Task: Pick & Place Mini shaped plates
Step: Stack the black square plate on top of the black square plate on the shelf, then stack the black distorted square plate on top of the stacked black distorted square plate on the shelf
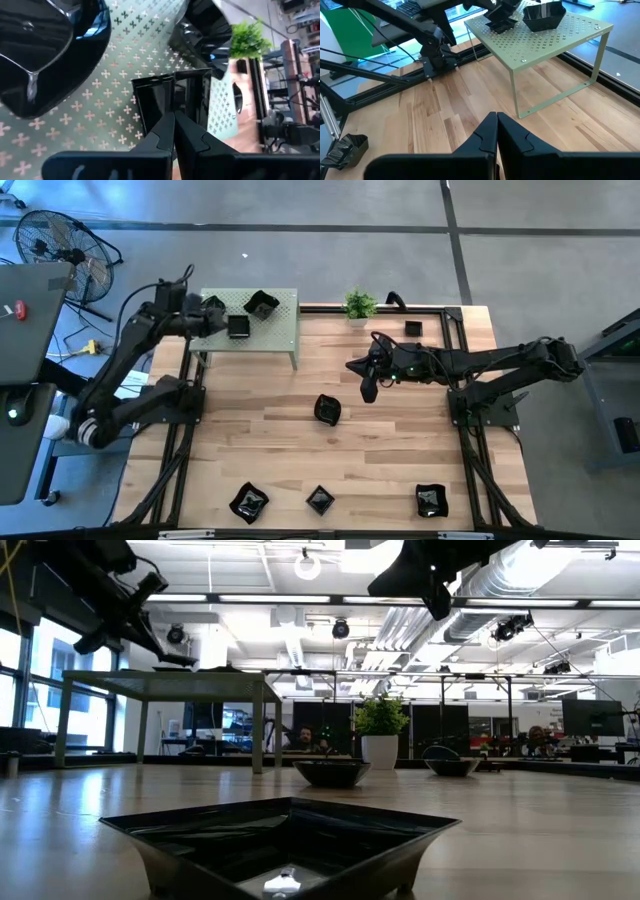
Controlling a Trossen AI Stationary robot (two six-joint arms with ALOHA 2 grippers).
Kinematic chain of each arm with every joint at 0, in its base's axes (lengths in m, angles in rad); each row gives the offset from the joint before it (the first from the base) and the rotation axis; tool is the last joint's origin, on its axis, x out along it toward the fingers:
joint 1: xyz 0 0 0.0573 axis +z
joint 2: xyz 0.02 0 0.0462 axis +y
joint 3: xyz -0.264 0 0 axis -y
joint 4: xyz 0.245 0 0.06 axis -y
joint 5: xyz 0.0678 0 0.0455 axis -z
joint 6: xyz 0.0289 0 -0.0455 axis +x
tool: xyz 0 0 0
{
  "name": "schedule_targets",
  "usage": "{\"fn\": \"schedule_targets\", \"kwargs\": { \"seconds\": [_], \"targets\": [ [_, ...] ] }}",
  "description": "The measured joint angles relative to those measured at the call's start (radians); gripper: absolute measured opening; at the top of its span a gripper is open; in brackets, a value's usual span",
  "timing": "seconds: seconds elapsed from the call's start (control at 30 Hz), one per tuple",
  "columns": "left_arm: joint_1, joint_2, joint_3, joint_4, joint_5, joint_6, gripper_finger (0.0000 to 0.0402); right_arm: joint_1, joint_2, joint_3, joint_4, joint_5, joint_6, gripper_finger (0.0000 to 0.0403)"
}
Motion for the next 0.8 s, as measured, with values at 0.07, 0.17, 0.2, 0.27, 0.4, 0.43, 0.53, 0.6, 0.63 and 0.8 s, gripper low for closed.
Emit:
{"fn": "schedule_targets", "kwargs": {
  "seconds": [0.07,0.17,0.2,0.27,0.4,0.43,0.53,0.6,0.63,0.8],
  "targets": [
    [0.019,0.022,0.0,-0.003,0.014,0.014,0.0,0.0,0.0,0.0,0.0,0.0,0.001,0.0003],
    [0.037,0.043,0.0,-0.002,0.053,0.028,0.0,0.0,0.0,0.0,0.0,0.0,0.008,0.0007],
    [0.04,0.045,0.0,-0.002,0.055,0.029,0.0,0.0,0.0,0.0,0.0,0.0,0.01,0.0008],
    [0.04,0.045,0.0,-0.001,0.056,0.029,0.0,0.0,0.0,0.0,0.0,0.0,0.01,0.0008],
    [0.039,0.045,0.0,-0.004,0.068,0.026,0.0005,0.0,0.0,0.0,0.0,0.0,0.01,0.0005],
    [0.039,0.044,0.0,-0.004,0.072,0.026,0.0008,0.0,0.0,0.0,0.0,0.0,0.01,0.0005],
    [0.038,0.044,0.0,-0.004,0.073,0.026,0.0021,0.0,0.0,0.0,0.0,0.0,0.008,0.0006],
    [0.038,0.044,0.0,-0.004,0.072,0.026,0.0033,0.0,0.0,0.0,0.0,0.0,0.008,0.0007],
    [0.038,0.044,0.0,-0.004,0.072,0.026,0.0039,0.0,0.0,0.0,0.0,0.0,0.008,0.0007],
    [0.038,0.044,0.0,-0.003,0.071,0.025,0.0067,0.0,0.0,0.0,0.0,0.0,0.008,0.0007]
  ]
}}
